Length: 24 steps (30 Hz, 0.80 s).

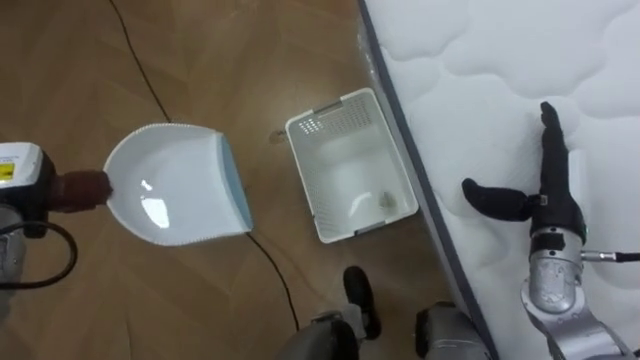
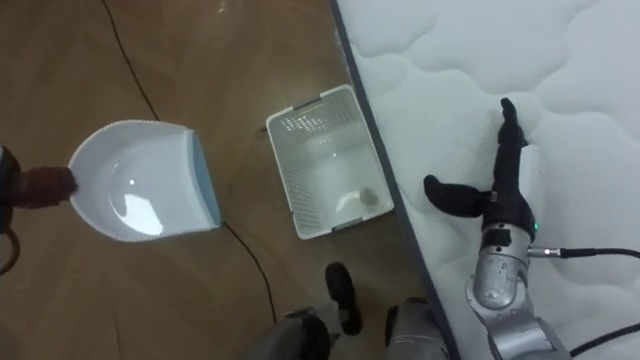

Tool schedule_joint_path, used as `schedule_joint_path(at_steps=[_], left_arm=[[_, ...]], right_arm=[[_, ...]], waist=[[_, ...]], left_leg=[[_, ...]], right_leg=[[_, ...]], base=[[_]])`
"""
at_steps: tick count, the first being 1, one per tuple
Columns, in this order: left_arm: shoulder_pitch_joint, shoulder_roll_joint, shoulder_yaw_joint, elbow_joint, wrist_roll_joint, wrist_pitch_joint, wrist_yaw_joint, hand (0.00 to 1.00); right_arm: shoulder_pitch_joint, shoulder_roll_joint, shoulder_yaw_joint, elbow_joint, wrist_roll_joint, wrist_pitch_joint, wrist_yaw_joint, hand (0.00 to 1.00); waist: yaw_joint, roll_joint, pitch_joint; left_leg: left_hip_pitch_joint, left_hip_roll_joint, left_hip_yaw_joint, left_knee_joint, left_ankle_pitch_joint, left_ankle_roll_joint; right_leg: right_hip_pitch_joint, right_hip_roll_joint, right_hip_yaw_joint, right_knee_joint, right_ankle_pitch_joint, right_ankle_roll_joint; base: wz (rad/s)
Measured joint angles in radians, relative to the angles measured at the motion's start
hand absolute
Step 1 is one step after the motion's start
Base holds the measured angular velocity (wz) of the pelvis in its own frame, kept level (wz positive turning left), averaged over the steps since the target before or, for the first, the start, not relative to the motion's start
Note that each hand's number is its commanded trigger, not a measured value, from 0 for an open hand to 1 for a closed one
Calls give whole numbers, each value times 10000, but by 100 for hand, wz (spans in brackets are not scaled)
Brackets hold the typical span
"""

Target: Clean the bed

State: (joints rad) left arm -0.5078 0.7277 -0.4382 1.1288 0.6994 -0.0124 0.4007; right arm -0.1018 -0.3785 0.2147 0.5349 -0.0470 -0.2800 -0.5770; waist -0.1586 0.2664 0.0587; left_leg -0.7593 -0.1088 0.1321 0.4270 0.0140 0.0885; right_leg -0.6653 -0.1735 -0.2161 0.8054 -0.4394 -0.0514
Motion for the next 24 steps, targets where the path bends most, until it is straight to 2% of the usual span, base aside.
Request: schedule_joint_path(at_steps=[4, 6, 11, 14, 17, 19, 22, 24], left_arm=[[-123, 93, 9, -94, -4, -81, 68, 100], [-122, 100, 10, -92, -4, -115, 170, 100], [-122, 100, 10, -88, -5, -155, 309, 100], [42, 98, 9, -148, -1, -158, 538, 100], [151, 96, 7, -230, -14, -170, 660, 100], [161, 88, 8, -357, -17, -181, 829, 100], [580, 67, 35, -721, 6, -306, 1232, 100], [921, 46, 40, -1171, 7, -466, 1435, 100]], right_arm=[[40, 33, -4, 30, -69, -138, 69, 0], [49, 63, -17, 73, -117, -159, 144, 0], [36, 151, -116, 152, -404, -167, 196, 0], [41, 145, -229, 305, -405, -308, 261, 0], [14, 212, -213, 404, -291, -375, 266, 0], [-22, 260, -202, 424, -34, -398, 316, 0], [-46, 288, -137, 588, 271, -544, 352, 0], [14, 287, -142, 637, 420, -567, 368, 0]], waist=[[-46, 0, 0], [-67, 0, 0], [-79, 3, 3], [-98, -2, 5], [-216, -31, 34], [-226, -145, 120], [-242, -275, 216], [-273, -370, 191]], left_leg=[[2, 28, 97, -22, -4, 4], [3, 94, 307, -15, -30, 46], [32, 109, 319, -35, -40, 55], [126, 99, 298, -86, -39, 55], [356, 66, 322, -127, -49, 62], [557, 97, 449, -90, -139, 61], [886, 227, 613, 250, -526, 41], [1015, 299, 594, 556, -812, -9]], right_leg=[[29, 4, -38, -70, 0, -2], [29, 7, -32, -81, -5, -11], [31, 6, -9, -88, -21, -18], [81, -3, -18, -88, -21, -19], [300, -115, 9, -95, -53, -14], [422, -119, 150, -66, -71, -2], [729, 13, 525, -73, -103, 42], [827, 132, 828, -82, -129, 89]], base=[[0], [0], [0], [0], [-1], [-21], [-43], [-46]])
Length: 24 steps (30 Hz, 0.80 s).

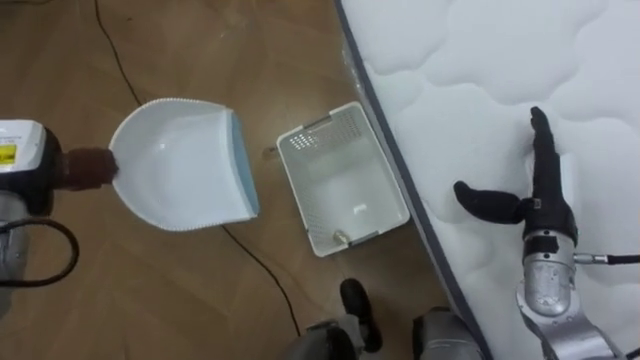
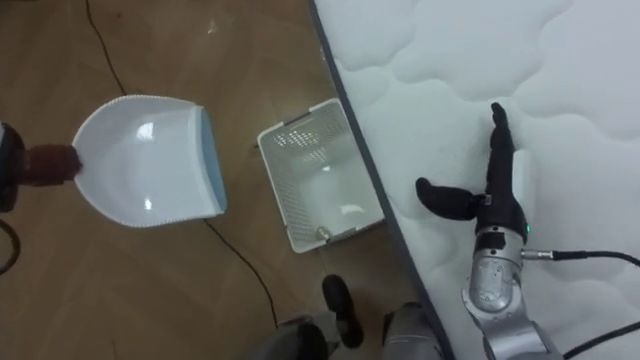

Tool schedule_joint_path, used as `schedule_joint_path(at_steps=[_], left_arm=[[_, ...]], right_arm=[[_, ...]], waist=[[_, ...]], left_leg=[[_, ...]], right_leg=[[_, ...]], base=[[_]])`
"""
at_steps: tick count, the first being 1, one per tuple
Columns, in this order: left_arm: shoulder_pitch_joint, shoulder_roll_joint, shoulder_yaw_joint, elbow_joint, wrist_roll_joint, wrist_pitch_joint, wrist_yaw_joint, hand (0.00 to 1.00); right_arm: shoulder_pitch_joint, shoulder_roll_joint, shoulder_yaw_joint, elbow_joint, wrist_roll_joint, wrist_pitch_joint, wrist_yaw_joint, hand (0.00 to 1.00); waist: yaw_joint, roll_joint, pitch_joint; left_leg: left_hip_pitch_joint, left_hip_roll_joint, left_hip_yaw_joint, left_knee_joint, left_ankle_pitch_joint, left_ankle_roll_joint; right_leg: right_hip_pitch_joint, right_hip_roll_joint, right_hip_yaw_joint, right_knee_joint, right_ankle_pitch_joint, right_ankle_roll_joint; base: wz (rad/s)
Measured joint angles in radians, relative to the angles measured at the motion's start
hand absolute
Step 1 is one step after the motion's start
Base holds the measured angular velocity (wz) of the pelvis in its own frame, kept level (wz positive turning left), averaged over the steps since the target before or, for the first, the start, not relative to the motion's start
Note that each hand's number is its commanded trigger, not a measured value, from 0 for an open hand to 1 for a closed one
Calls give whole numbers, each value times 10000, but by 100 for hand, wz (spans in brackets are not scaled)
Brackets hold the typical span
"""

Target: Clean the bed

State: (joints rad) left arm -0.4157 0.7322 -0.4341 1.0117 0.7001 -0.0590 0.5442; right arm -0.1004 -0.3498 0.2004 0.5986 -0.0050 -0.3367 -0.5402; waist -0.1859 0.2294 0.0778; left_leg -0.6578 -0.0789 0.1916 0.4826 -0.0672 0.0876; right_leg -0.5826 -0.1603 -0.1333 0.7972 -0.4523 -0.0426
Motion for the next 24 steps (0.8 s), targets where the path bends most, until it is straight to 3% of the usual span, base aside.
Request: schedule_joint_path(at_steps=[2, 6, 11, 15, 17, 20, 22, 23, 24], left_arm=[[230, -92, 5, -253, -3, -40, 237, 100], [966, -628, 226, -829, 13, -387, 573, 100], [1026, -1269, 386, -1200, -15, -603, 663, 100], [1057, -1622, 386, -1331, -15, -928, 724, 100], [1053, -1809, 388, -1339, -15, -961, 732, 100], [1063, -2107, 573, -1508, 14, -1010, 732, 100], [1141, -2423, 942, -1668, 12, -1022, 733, 100], [1433, -2542, 1284, -2081, 13, -1013, 733, 100], [1840, -2683, 1601, -2600, 14, -1005, 746, 100]], right_arm=[[-57, 13, 24, 71, 57, -6, 82, 0], [-193, 88, 123, 243, 16, 23, 188, 0], [-112, 323, 33, 625, 150, 141, 35, 0], [136, 339, -193, 548, 147, 439, -201, 0], [228, 427, -422, 513, 142, 558, -276, 0], [256, 499, -747, 198, 131, 561, -483, 0], [263, 604, -930, 171, 127, 594, -496, 0], [279, 703, -979, 79, 106, 742, -493, 0], [304, 770, -973, 4, 111, 788, -489, 0]], waist=[[25, -96, -16], [234, -307, -100], [155, -550, -227], [102, -599, -268], [22, -740, -363], [64, -806, -398], [284, -931, -454], [530, -1059, -477], [787, -1145, -506]], left_leg=[[88, 27, 5, 92, -137, -35], [483, 25, -263, 190, -406, -208], [1090, 20, -309, 175, -425, -189], [1611, 332, -305, 171, -671, -291], [1762, 391, -278, 171, -709, -323], [2091, 640, -201, 184, -1189, -340], [2410, 858, 369, 156, -1396, -235], [2716, 1076, 938, 143, -1551, -205], [3074, 1337, 1573, 145, -1745, -213]], right_leg=[[-4, 97, 338, -1, 15, 28], [222, 379, 1365, -214, 155, 171], [862, 582, 1943, -747, 376, 354], [1503, 900, 2421, -1470, 767, 460], [1582, 1005, 2700, -1641, 882, 537], [1663, 1326, 3189, -1819, 1100, 654], [1680, 1311, 3055, -1929, 1333, 780], [1640, 1028, 2326, -1961, 1559, 775], [1638, 667, 1261, -2051, 1846, 681]], base=[[-57], [-75], [-46], [-48], [-49], [-75], [-111], [-164], [-178]])
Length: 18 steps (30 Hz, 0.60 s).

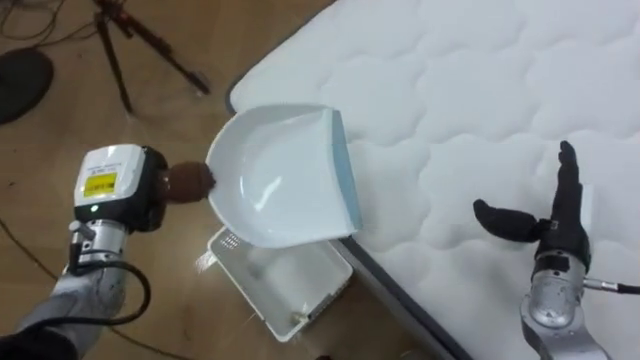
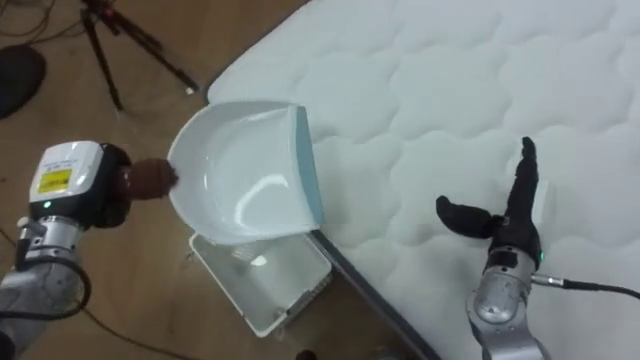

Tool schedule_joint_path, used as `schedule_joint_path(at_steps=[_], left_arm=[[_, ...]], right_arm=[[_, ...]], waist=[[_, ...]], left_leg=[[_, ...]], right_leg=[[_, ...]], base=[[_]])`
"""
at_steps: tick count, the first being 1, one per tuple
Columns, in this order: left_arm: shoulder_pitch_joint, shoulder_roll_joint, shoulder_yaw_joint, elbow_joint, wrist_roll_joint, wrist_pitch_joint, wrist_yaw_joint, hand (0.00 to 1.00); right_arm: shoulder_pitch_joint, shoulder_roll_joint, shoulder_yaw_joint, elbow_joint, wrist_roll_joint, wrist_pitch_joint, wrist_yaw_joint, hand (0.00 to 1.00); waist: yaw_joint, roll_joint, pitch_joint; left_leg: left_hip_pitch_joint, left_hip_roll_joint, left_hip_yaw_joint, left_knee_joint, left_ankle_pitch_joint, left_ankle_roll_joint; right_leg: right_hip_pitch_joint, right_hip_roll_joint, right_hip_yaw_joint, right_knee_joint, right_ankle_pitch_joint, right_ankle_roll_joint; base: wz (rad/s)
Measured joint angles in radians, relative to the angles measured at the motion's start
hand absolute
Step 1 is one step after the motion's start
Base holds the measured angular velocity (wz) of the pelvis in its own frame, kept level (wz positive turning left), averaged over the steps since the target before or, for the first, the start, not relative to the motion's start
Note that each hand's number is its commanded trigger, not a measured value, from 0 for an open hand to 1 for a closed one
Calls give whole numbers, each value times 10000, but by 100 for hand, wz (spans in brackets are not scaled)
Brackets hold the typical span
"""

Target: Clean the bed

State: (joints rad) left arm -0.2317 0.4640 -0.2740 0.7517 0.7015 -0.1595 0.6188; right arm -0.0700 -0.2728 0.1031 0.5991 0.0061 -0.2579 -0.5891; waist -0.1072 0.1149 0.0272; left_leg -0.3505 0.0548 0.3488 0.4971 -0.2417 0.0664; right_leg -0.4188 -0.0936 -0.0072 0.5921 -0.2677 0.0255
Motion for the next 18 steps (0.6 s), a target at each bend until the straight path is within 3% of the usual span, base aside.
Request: schedule_joint_path(at_steps=[1, 2, 3, 4, 5, 6, 7, 9, 12, 16, 18], left_arm=[[197, -104, 141, -233, 0, 6, 15, 100], [528, -366, 404, -608, -9, 4, 63, 100], [758, -639, 583, -800, -28, 4, 111, 100], [857, -742, 669, -864, -33, 4, 124, 100], [951, -868, 728, -900, -111, 17, 130, 100], [1043, -993, 728, -927, -241, 23, 123, 100], [1079, -1059, 727, -933, -267, 14, 114, 100], [1118, -1298, 727, -984, -401, -65, 34, 100], [1320, -1542, 728, -1187, -417, -123, -116, 100], [1457, -1907, 631, -1684, -462, -140, -434, 100], [1504, -2033, 474, -1880, -546, -154, -642, 100]], right_arm=[[4, 24, 4, -15, 19, 0, 1, 0], [0, 107, 59, -28, 192, -4, 14, 0], [39, 198, 181, -40, 328, -3, 36, 0], [52, 256, 279, -51, 349, -2, 52, 0], [93, 399, 374, -118, 360, -4, 117, 0], [135, 441, 489, -190, 343, -18, 146, 0], [161, 442, 533, -227, 334, -28, 145, 0], [162, 469, 616, -238, 330, -62, 125, 0], [169, 656, 647, -289, 329, -252, 143, 0], [239, 744, 693, -334, 324, -499, 143, 0], [363, 754, 694, -425, 323, -589, 144, 0]], waist=[[154, -15, -19], [449, -82, -58], [630, -161, -107], [745, -237, -122], [818, -442, -128], [798, -536, -125], [752, -553, -135], [639, -551, -138], [582, -573, -148], [278, -610, -164], [296, -638, -179]], left_leg=[[180, 163, 347, -64, -95, -4], [533, 421, 1022, -129, -247, -32], [845, 602, 1610, -299, -327, -60], [999, 655, 1908, -428, -322, -69], [1208, 769, 2534, -576, -316, -92], [1366, 898, 2849, -544, -378, -157], [1409, 944, 2895, -507, -408, -200], [1510, 1046, 2945, -556, -388, -328], [1794, 884, 2636, -949, -277, -414], [2146, 811, 2532, -1223, -219, -514], [2445, 670, 2104, -1451, -194, -571]], right_leg=[[28, -177, -595, -71, 154, -81], [118, -574, -1859, -188, 404, -279], [301, -858, -2796, -371, 619, -419], [371, -980, -3139, -348, 677, -490], [394, -1159, -3682, -298, 722, -619], [395, -1175, -3764, -334, 758, -694], [402, -1085, -3725, -434, 809, -763], [476, -606, -3258, -1029, 1039, -796], [709, -271, -3003, -1572, 1283, -864], [1032, -110, -2942, -1889, 1389, -816], [1180, -48, -2727, -1908, 1375, -796]], base=[[-192], [-180], [-169], [-143], [-120], [-103], [-74], [-52], [-55], [-15], [-34]])
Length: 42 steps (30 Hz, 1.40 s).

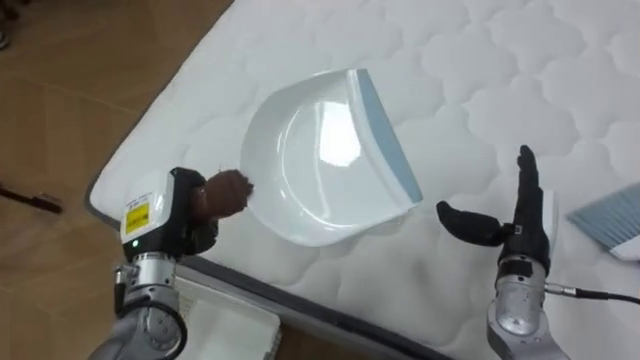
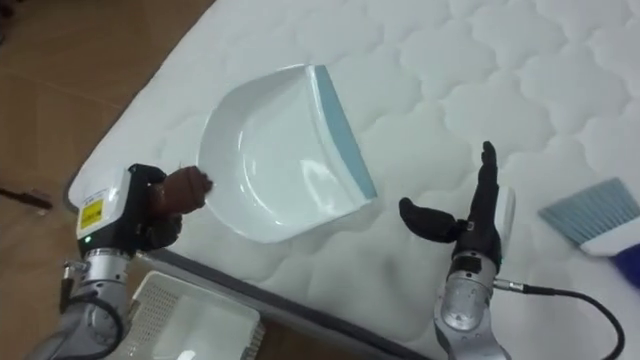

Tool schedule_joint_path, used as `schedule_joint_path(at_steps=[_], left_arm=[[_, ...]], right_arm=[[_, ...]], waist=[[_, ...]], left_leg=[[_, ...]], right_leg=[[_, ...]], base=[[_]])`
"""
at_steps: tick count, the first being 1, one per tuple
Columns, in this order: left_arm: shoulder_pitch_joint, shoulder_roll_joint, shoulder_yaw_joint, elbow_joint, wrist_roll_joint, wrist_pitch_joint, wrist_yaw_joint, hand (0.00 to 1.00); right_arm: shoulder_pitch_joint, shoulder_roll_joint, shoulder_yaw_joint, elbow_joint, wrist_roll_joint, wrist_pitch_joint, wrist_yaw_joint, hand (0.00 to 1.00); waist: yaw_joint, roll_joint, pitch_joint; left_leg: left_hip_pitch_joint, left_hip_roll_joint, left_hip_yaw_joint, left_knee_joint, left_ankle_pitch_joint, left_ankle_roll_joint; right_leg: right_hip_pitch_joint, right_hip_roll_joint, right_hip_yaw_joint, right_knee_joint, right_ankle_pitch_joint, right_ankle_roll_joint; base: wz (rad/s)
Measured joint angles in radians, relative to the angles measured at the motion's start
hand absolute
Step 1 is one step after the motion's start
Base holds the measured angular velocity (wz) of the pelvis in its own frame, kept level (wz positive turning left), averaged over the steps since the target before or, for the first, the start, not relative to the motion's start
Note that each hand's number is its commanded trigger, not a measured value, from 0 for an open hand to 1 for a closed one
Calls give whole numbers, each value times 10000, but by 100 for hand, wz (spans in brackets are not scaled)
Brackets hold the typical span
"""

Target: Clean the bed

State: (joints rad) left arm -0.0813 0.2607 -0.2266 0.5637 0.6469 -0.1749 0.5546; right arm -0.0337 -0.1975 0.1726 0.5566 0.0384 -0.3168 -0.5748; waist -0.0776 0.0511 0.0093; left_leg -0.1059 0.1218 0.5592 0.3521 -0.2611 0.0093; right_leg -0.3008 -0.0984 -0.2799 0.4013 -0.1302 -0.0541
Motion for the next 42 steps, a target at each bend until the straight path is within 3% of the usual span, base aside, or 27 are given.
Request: schedule_joint_path(at_steps=[1, 3, 6, 8, 10, 12, 13, 14, 15, 16, 17, 18, 21, 28, 29, 30, 31, 34, 40, 42], left_arm=[[-1, -6, -45, -8, -69, -2, -71, 100], [-4, -26, -177, -27, -264, -10, -366, 100], [-2, -29, -189, -46, -251, -47, -722, 100], [236, -19, -76, -379, -267, -47, -823, 100], [756, -8, 62, -1034, -268, -69, -872, 100], [1278, -26, 297, -1558, -276, -241, -926, 100], [1345, -57, 338, -1612, -276, -259, -961, 100], [1413, -155, 372, -1716, -270, -292, -1038, 100], [1412, -247, 370, -1835, -253, -343, -1080, 100], [1410, -271, 369, -1880, -250, -384, -1079, 100], [1495, -312, 367, -1899, -251, -433, -1078, 100], [1485, -315, 343, -1911, -252, -439, -1086, 100], [1536, -316, 242, -1951, -268, -438, -1259, 100], [1592, -341, -119, -1944, -662, -434, -1806, 100], [1664, -353, -115, -1911, -661, -435, -1806, 85], [1733, -353, -115, -1874, -658, -434, -1807, 25], [1827, -352, -113, -1877, -659, -434, -1806, 0], [2079, -350, -116, -1876, -704, -434, -1872, 0], [2191, -324, -176, -1782, -1459, -435, -2174, 0], [2206, -361, -254, -1228, -1798, -438, -2205, 0]], right_arm=[[0, 4, 11, 0, 0, -20, 7, 0], [154, 0, 10, -94, 0, -122, 158, 0], [661, -6, -155, -605, -67, -129, 518, 0], [895, -19, -363, -751, -73, -135, 738, 0], [1139, -60, -499, -1018, -65, -118, 831, 0], [1245, -71, -493, -1387, -69, -117, 1121, 0], [1252, -66, -482, -1431, -72, -117, 1177, 0], [1233, -102, -490, -1476, -78, -116, 1290, 0], [1221, -175, -496, -1477, -78, -85, 1387, 0], [1232, -176, -493, -1464, -87, -80, 1432, 0], [1364, -172, -449, -1533, -119, -29, 1534, 0], [1535, -166, -422, -1748, -173, 11, 1533, 0], [1725, -163, -413, -1885, -524, 54, 1502, 0], [1737, -51, -362, -1885, -508, 259, 1504, 0], [1761, -22, -363, -1884, -513, 268, 1501, 0], [1777, -11, -354, -1863, -525, 280, 1501, 0], [1803, -14, -352, -1838, -522, 293, 1501, 0], [1865, -20, -314, -1769, -477, 367, 1500, 0], [2072, -17, 27, -1491, -466, 347, 1504, 0], [2068, -14, 95, -949, -415, 281, 1525, 0]], waist=[[1, 1, 0], [-134, -5, 3], [-287, -77, 13], [-197, -104, 12], [27, -99, -7], [304, -82, -11], [349, -85, -12], [413, -78, -24], [468, -45, -30], [487, -44, -17], [601, -77, -86], [480, -79, -130], [459, -132, -93], [356, -92, -50], [330, -84, -45], [326, -81, -38], [327, -85, -36], [447, -99, -28], [466, -136, 4], [487, -132, 1]], left_leg=[[61, -38, -146, -28, 1, -2], [262, -150, -911, -74, -6, -16], [570, -171, -1008, -89, -63, -110], [758, -298, -1369, -136, -78, -136], [855, -468, -2474, -106, -88, -148], [804, -772, -4299, 291, -88, -139], [758, -866, -4691, 437, -95, -107], [608, -1200, -5562, 337, -146, -86], [301, -1428, -6083, -170, 0, -114], [152, -1444, -6167, -297, 123, 25], [276, -1449, -6158, -315, 130, 77], [414, -1450, -6025, -486, 63, 111], [645, -1512, -5645, -608, 43, 156], [1166, -1495, -5407, -953, 10, 210], [1259, -1496, -5315, -1020, -10, 233], [1338, -1485, -5219, -1125, -19, 242], [1385, -1465, -5090, -1196, -24, 249], [1549, -1392, -4808, -1453, -28, 252], [1690, -1286, -4761, -1548, -26, 252], [1762, -1246, -4689, -1549, -25, 251]], right_leg=[[29, 22, 67, -1, -5, 8], [257, 114, 242, -70, -27, 39], [381, 211, 450, -66, -146, 61], [377, 452, 997, -72, -167, 62], [380, 756, 1651, -84, -148, 57], [380, 1119, 2676, -189, 12, 14], [421, 1201, 3002, -217, 118, -6], [435, 1293, 3453, -214, 163, 39], [413, 1416, 3790, -175, 188, 85], [407, 1495, 3967, -121, 183, 123], [409, 1629, 4116, -21, 169, 177], [461, 1628, 4128, -42, 181, 201], [473, 1634, 4107, -65, 196, 193], [581, 1719, 4164, -64, 48, 165], [583, 1727, 4171, -17, -16, 165], [570, 1737, 4171, 13, -45, 159], [543, 1766, 4191, 4, -48, 158], [589, 1826, 4160, -75, -36, 140], [769, 1896, 4129, -420, 9, 105], [926, 1930, 4141, -613, 41, 110]], base=[[-38], [-28], [-29], [-63], [-96], [-124], [-116], [-102], [-98], [-105], [-74], [-61], [-39], [-19], [-24], [-33], [-29], [-31], [-4], [-3]])
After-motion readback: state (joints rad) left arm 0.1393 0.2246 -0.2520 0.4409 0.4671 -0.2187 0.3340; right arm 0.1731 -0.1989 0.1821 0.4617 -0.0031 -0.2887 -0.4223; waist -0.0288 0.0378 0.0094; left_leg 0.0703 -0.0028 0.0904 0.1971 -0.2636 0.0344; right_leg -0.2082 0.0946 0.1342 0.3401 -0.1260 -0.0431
